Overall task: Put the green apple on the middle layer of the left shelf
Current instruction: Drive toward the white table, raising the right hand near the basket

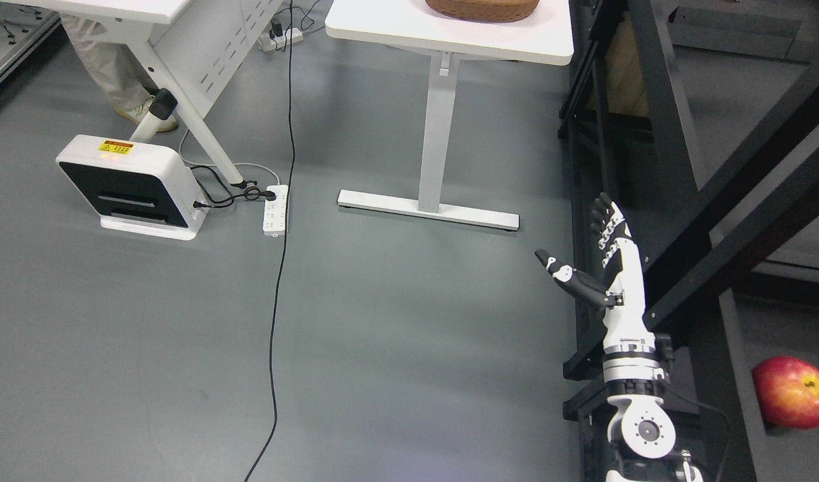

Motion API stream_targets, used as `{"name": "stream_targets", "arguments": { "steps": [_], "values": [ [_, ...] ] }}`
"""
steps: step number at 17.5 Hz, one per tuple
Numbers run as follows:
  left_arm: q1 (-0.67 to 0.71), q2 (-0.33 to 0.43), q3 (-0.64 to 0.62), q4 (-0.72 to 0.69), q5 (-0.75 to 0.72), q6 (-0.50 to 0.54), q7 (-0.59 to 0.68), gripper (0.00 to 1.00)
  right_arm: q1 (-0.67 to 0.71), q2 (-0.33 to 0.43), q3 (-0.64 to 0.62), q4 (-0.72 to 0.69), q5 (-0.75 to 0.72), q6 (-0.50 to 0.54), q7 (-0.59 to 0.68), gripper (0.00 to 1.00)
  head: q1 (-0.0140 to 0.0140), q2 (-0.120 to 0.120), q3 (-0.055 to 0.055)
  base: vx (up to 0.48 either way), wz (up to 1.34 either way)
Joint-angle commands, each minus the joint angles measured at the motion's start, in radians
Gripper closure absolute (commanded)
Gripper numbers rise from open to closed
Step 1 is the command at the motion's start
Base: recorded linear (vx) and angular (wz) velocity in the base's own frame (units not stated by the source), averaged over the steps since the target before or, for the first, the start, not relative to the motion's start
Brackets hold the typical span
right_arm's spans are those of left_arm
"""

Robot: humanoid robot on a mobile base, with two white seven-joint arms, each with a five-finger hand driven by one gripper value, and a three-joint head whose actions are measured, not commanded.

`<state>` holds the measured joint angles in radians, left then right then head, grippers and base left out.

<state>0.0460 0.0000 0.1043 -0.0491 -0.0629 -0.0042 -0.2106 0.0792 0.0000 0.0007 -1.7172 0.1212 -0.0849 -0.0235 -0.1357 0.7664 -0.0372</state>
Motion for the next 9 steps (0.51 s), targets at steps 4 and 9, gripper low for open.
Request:
{"name": "stream_targets", "arguments": {
  "steps": [4,9],
  "values": [
    [0.000,0.017,0.000,0.000,0.000,0.000,0.000,0.00,0.001,-0.017,-0.024,0.001,0.000,0.000,0.005,0.00,0.0000,0.000,0.000,0.000,0.00],
    [0.000,0.017,0.000,0.000,0.000,0.000,0.000,0.00,-0.032,-0.027,-0.025,0.005,0.137,0.030,-0.002,0.01,0.0000,0.000,0.000,0.001,0.00]
  ]
}}
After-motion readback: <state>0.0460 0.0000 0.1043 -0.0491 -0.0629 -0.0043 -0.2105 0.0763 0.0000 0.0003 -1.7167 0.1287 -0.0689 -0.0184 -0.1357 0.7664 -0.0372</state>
